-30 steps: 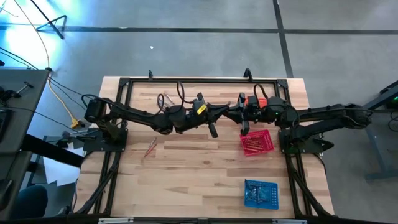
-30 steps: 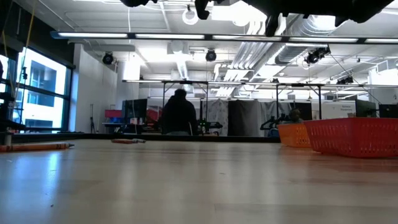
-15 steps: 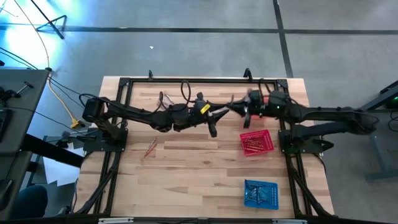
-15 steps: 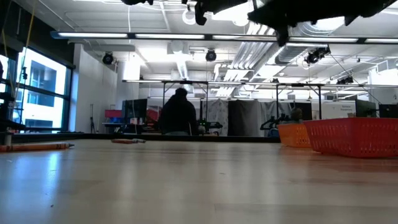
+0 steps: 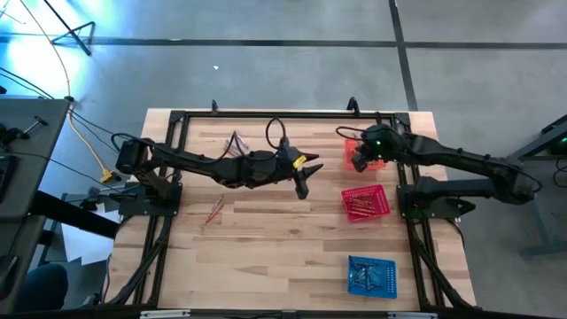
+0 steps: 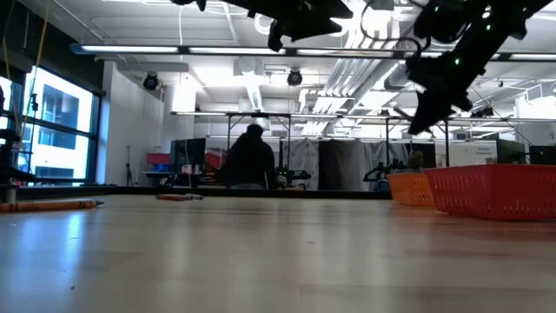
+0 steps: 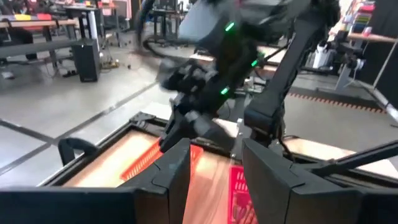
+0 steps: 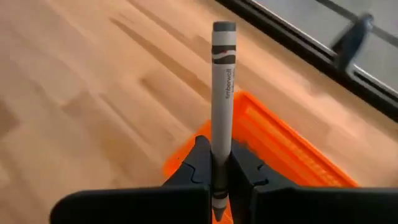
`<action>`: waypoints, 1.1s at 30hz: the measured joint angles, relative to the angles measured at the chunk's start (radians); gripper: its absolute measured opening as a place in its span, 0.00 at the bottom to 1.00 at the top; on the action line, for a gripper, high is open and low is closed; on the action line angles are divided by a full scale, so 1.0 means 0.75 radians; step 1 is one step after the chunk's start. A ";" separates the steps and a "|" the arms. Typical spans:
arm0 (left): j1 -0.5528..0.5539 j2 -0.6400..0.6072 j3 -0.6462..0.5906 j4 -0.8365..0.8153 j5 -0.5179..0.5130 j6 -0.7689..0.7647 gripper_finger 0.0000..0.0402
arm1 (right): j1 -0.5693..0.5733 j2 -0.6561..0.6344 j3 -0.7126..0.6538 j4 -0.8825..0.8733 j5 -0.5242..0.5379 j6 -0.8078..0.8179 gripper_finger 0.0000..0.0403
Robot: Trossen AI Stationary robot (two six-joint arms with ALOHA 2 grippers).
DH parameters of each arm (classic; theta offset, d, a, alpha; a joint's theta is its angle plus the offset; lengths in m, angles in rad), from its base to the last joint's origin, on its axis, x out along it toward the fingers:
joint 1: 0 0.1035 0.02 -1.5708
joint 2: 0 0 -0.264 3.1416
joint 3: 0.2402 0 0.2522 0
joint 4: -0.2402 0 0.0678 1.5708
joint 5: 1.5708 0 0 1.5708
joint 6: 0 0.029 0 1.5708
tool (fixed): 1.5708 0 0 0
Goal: Sort crayons
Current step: Put the gray crayon into the orange bin, then put the orange crayon into the red bin
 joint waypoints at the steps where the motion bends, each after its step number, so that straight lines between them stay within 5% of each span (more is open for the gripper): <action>1: -0.005 0.000 0.000 0.006 0.000 0.001 0.33 | -0.023 0.017 -0.009 -0.001 0.001 0.000 0.01; 14: -0.085 0.000 0.000 0.005 -0.002 0.055 0.33 | -0.139 0.342 -0.034 -0.052 -0.065 -0.002 0.01; 23: -0.113 -0.005 0.000 -0.039 -0.006 0.048 0.33 | -0.139 0.400 -0.034 -0.066 -0.060 -0.119 0.26; 28: -0.128 -0.074 0.000 -0.365 -0.032 -0.010 0.33 | -0.139 0.386 0.053 -0.173 -0.039 -0.148 0.34; 33: -0.130 -0.189 0.001 -1.030 -0.156 -0.354 0.33 | -0.106 0.338 0.200 -0.235 -0.042 -0.156 0.34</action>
